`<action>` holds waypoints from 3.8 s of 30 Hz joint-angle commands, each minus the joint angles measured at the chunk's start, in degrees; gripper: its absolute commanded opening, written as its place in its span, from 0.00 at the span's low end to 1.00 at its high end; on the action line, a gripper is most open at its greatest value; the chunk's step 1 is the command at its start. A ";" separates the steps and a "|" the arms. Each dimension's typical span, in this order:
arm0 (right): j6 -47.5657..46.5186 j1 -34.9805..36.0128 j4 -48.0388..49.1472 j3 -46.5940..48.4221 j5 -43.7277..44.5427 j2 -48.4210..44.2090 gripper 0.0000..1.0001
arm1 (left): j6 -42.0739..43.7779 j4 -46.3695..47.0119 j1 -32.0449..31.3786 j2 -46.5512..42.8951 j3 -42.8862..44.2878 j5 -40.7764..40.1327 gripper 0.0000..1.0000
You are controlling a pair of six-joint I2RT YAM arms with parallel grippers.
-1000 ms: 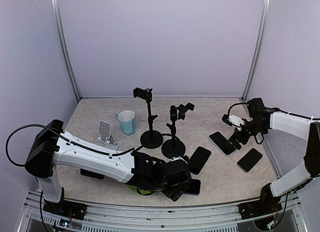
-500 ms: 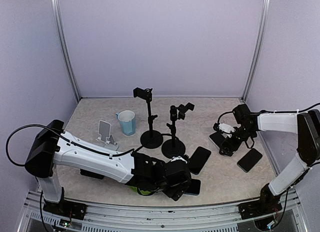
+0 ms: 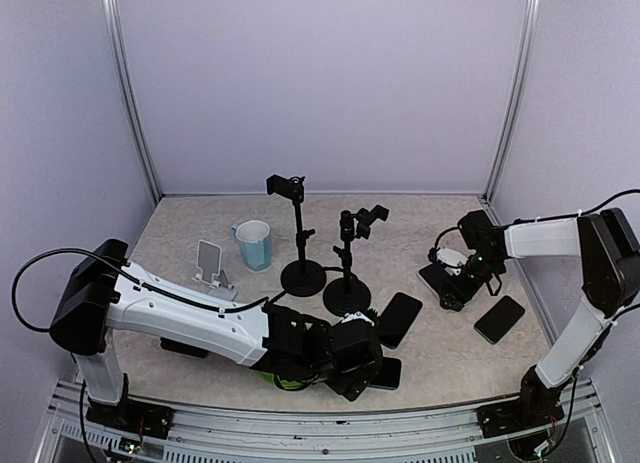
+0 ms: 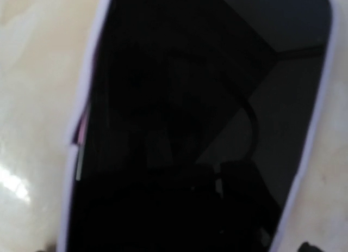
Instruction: Place the phone on the phone stand
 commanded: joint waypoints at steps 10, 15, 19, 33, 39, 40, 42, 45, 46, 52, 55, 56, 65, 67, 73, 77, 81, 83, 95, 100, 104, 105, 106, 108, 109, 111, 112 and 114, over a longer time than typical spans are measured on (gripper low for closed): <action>4.04 -0.31 -6.40 5.14 -0.69 6.52 0.96 | -0.87 0.17 -0.75 0.34 1.03 0.32 0.99; 4.75 -1.16 -8.72 6.75 -2.35 9.95 0.93 | -0.86 -0.01 -0.84 0.44 1.01 0.12 0.99; 4.95 -1.34 -9.51 7.14 -2.68 12.00 0.92 | -0.84 -0.05 -0.86 0.53 1.03 0.14 0.99; 5.12 -1.92 -11.16 7.47 -4.10 14.31 0.66 | -0.48 -0.06 -1.01 0.66 1.88 -0.31 0.99; 4.93 -2.16 -11.08 8.39 -5.29 12.47 0.47 | -0.44 -0.18 -1.17 1.06 2.24 -0.16 0.99; 4.87 -2.16 -10.62 8.43 -5.82 11.66 0.43 | -0.32 -0.18 -1.23 1.06 2.49 -0.41 0.99; 4.83 -2.29 -9.38 8.35 -6.49 9.68 0.35 | 0.18 -0.12 -1.48 1.15 3.29 -0.86 0.99; 4.46 -2.70 -8.73 8.82 -6.46 6.40 0.26 | 0.93 0.43 -1.76 1.19 3.86 -1.15 0.99; 4.34 -2.84 -8.57 9.05 -6.52 5.26 0.22 | 1.12 0.69 -1.80 1.15 3.85 -1.25 0.99; 3.79 -3.49 -6.34 9.28 -7.01 -3.09 0.00 | 4.12 4.30 -3.49 -0.01 4.93 -4.33 0.99; 3.88 -3.57 -5.32 9.16 -7.75 -6.77 0.00 | 7.08 7.67 -4.76 -1.12 5.45 -5.25 0.99; 3.80 -3.55 -5.52 9.55 -8.25 -7.72 0.00 | 8.08 8.84 -5.13 -1.48 5.63 -5.49 0.99; 5.40 -3.59 -7.80 15.21 -20.39 -18.57 0.00 | 20.97 12.35 -6.81 -4.66 10.46 -3.68 0.84; 5.28 -3.61 -8.35 17.06 -24.54 -20.46 0.00 | 22.83 13.10 -6.81 -6.32 11.72 -3.01 0.84; 5.45 -3.60 -5.14 20.51 -32.80 -28.48 0.00 | 28.35 21.56 -6.90 -10.58 14.96 -5.41 0.81; 3.82 -3.58 -7.09 22.26 -40.88 -30.32 0.00 | 26.69 27.65 -4.70 -10.77 18.95 -11.33 0.84; -0.14 -3.37 -10.17 21.85 -50.76 -31.30 0.00 | 14.38 25.55 -0.09 -7.28 27.59 -11.17 0.69; -0.76 -3.24 -10.65 21.72 -52.63 -31.99 0.00 | 11.25 25.37 0.95 -5.20 31.88 -11.33 0.64; -2.14 -3.16 -11.79 20.10 -53.75 -34.27 0.00 | -2.00 27.83 5.25 2.90 39.76 -3.57 0.36; -2.66 -2.61 -11.08 19.42 -52.55 -34.21 0.00 | -2.75 27.43 5.59 5.08 42.05 -2.47 0.34; -2.88 -2.48 -11.04 19.45 -51.85 -34.19 0.00 | -4.26 28.04 6.71 5.50 41.90 -0.91 0.28; -3.00 -2.43 -11.09 19.36 -51.63 -34.24 0.00 | -4.76 28.23 7.05 5.74 41.87 -0.27 0.25; -3.16 -2.37 -11.09 19.27 -51.24 -34.29 0.00 | -5.15 28.47 7.35 5.86 41.81 0.48 0.22; -3.36 -2.26 -10.79 18.64 -49.99 -34.46 0.00 | -6.09 28.76 8.05 6.18 41.78 1.75 0.18; -3.58 -2.21 -10.73 18.40 -49.46 -34.50 0.00 | -6.51 28.90 8.24 6.35 41.81 2.19 0.17; -3.91 -2.20 -10.88 18.20 -48.98 -34.69 0.00 | -6.77 29.23 8.56 6.57 41.81 2.82 0.14; -4.01 -2.17 -10.97 18.25 -48.97 -34.68 0.00 | -6.85 29.40 8.64 6.61 41.81 2.94 0.12; -4.03 -2.17 -11.08 18.28 -49.00 -34.72 0.00 | -6.59 29.71 8.78 6.76 41.68 3.16 0.05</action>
